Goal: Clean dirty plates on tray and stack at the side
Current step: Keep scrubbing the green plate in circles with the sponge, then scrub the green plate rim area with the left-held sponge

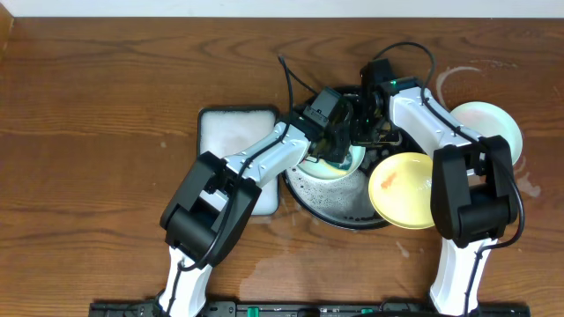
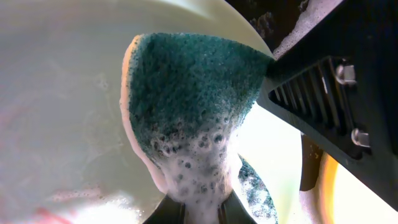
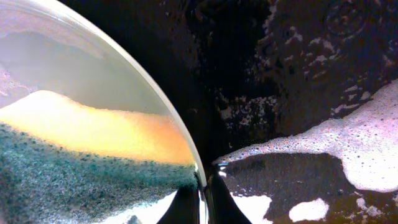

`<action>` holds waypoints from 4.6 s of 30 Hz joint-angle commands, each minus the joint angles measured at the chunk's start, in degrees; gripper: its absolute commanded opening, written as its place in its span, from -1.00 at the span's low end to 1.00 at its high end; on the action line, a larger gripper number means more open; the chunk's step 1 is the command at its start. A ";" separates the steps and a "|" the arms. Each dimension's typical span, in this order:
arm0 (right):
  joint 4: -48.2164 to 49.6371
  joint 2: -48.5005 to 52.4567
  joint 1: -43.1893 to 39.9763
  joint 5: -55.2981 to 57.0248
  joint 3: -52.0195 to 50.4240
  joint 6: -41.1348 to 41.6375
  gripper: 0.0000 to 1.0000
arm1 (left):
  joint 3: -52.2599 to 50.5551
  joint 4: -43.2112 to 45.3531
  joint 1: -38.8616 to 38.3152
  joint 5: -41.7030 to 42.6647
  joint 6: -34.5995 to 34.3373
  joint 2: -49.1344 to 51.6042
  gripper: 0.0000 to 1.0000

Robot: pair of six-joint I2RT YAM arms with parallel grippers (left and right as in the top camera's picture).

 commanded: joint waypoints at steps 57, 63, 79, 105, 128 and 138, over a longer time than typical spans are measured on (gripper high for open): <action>-0.74 1.68 -0.09 1.42 -1.05 0.94 -0.97 | -1.86 -13.31 1.44 -43.04 -17.68 1.70 -0.85; -0.76 1.68 -0.09 1.42 -1.05 0.94 -0.98 | -1.51 -14.32 1.42 -48.46 -17.66 1.22 -0.85; -0.72 1.68 -0.09 1.40 -1.05 0.94 -0.98 | -0.98 -13.40 1.49 -28.04 -17.73 -11.91 -0.85; -0.72 1.68 -0.09 1.42 -1.05 0.94 -0.98 | -0.83 -16.02 1.22 -49.18 -18.05 -1.88 -0.85; -0.72 1.68 -0.09 1.40 -1.05 0.94 -0.98 | -1.07 -4.50 1.42 -17.42 -21.55 -4.22 -0.85; -0.72 1.68 -0.09 1.42 -1.05 0.94 -0.98 | -1.05 -9.97 1.77 -35.12 -17.59 -2.03 -0.85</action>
